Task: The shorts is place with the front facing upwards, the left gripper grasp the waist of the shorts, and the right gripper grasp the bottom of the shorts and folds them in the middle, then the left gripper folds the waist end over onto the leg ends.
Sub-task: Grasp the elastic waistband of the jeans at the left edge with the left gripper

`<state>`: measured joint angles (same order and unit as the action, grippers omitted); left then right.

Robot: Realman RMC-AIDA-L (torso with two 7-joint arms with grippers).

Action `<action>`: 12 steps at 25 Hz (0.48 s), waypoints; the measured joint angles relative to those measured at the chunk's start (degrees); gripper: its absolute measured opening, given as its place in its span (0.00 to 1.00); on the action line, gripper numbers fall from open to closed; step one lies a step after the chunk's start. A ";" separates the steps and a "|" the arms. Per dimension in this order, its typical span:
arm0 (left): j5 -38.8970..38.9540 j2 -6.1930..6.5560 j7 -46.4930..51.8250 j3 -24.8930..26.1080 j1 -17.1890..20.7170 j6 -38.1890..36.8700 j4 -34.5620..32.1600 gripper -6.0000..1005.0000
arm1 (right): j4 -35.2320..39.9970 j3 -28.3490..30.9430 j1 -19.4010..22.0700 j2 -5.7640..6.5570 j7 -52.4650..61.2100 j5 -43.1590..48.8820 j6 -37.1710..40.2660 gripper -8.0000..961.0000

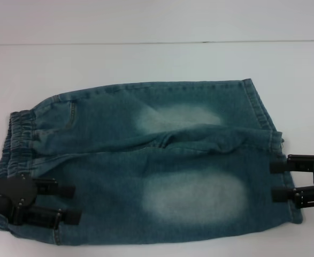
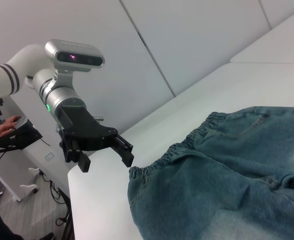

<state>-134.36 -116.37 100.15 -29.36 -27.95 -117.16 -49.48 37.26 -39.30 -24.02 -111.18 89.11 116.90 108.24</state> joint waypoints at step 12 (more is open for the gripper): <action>-0.08 0.00 0.17 0.01 -0.35 0.08 0.42 0.85 | 0.00 0.02 -0.19 -0.08 0.00 0.70 -0.05 0.92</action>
<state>-134.44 -116.37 100.32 -29.35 -28.30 -117.08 -49.06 37.26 -39.28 -24.21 -111.27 89.12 117.60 108.18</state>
